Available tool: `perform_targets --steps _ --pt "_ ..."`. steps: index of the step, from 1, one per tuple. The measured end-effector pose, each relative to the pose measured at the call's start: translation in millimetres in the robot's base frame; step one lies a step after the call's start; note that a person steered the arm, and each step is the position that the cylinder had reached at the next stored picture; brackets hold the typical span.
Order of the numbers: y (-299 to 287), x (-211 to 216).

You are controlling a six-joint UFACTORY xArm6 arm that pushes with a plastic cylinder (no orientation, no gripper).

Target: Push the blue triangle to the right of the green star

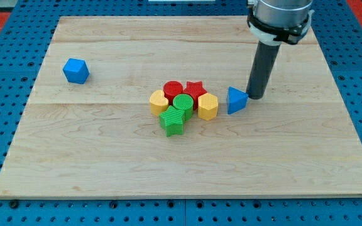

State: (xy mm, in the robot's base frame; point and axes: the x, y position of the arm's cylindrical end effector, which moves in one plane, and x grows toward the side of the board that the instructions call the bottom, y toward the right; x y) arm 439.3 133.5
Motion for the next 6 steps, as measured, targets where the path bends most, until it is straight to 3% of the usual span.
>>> perform_targets --steps 1,3,6 --pt "-28.8 11.1" --pt "-54.4 -23.3" --pt "-20.6 76.7"
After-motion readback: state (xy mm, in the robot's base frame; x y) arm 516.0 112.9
